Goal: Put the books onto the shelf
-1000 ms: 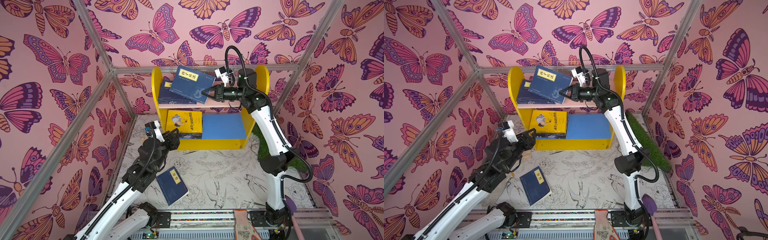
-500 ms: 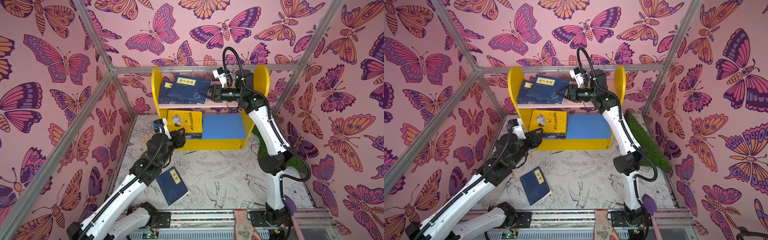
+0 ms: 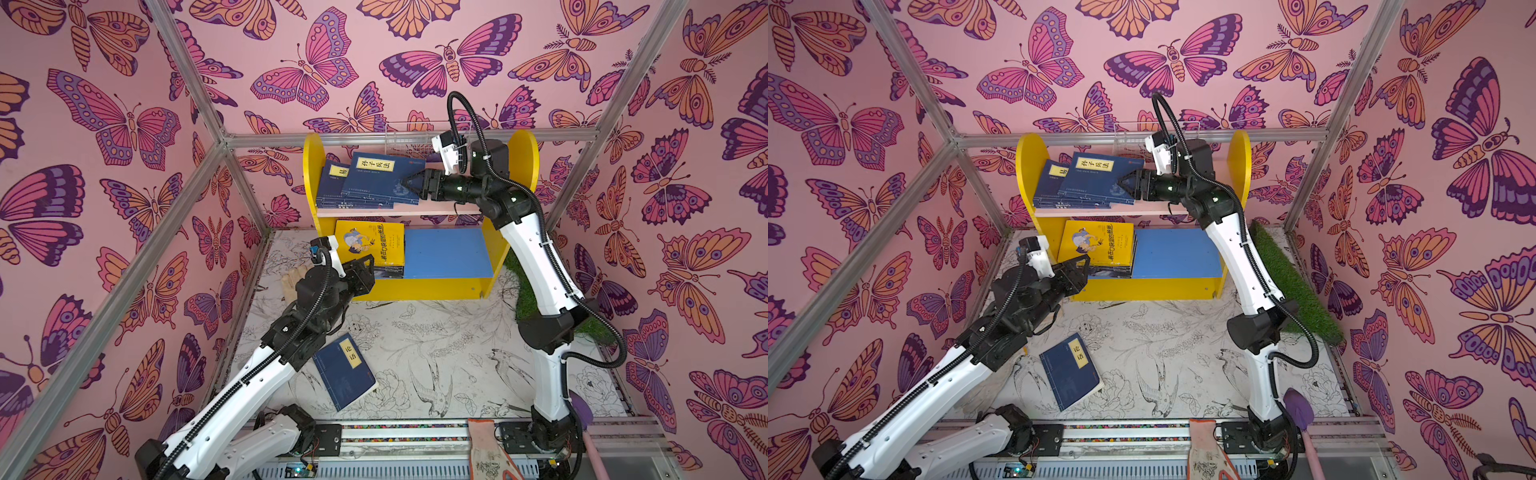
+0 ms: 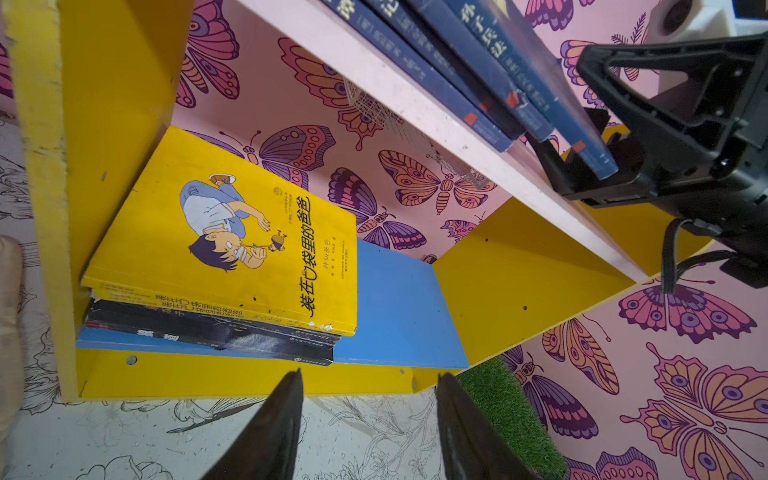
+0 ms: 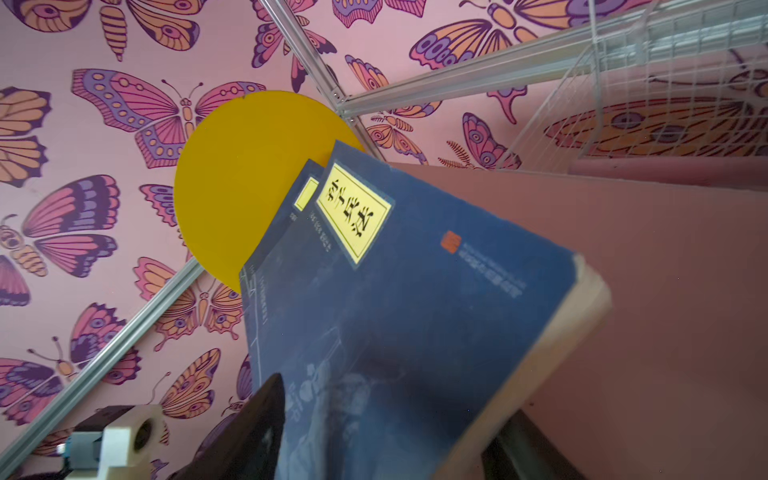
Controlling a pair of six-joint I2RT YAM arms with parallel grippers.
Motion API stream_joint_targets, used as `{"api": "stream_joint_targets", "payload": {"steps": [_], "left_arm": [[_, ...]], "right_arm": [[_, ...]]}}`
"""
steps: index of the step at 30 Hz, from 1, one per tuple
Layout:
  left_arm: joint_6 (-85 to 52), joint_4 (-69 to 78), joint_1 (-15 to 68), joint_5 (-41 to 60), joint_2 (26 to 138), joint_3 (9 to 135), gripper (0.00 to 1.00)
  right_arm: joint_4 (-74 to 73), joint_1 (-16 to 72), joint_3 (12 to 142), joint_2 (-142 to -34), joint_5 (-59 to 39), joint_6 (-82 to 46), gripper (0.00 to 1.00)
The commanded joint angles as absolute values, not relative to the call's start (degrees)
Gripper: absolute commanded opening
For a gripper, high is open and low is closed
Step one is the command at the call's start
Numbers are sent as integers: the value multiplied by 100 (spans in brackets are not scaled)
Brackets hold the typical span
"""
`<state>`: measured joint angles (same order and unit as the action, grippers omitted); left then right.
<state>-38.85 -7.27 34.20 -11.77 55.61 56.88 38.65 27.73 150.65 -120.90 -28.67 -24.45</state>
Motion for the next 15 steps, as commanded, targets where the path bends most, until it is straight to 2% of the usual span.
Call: {"api": "stream_joint_targets", "payload": {"steps": [1, 15], "left_arm": [[-3937, -599, 3459, -1126, 5537, 5700, 54], [-4097, -541, 3460, -958, 5694, 5637, 54]], "right_arm": [[4562, 2943, 15082, -12227, -2081, -2047, 71], [4095, 3407, 15513, -12794, -2126, -2065, 71]]}}
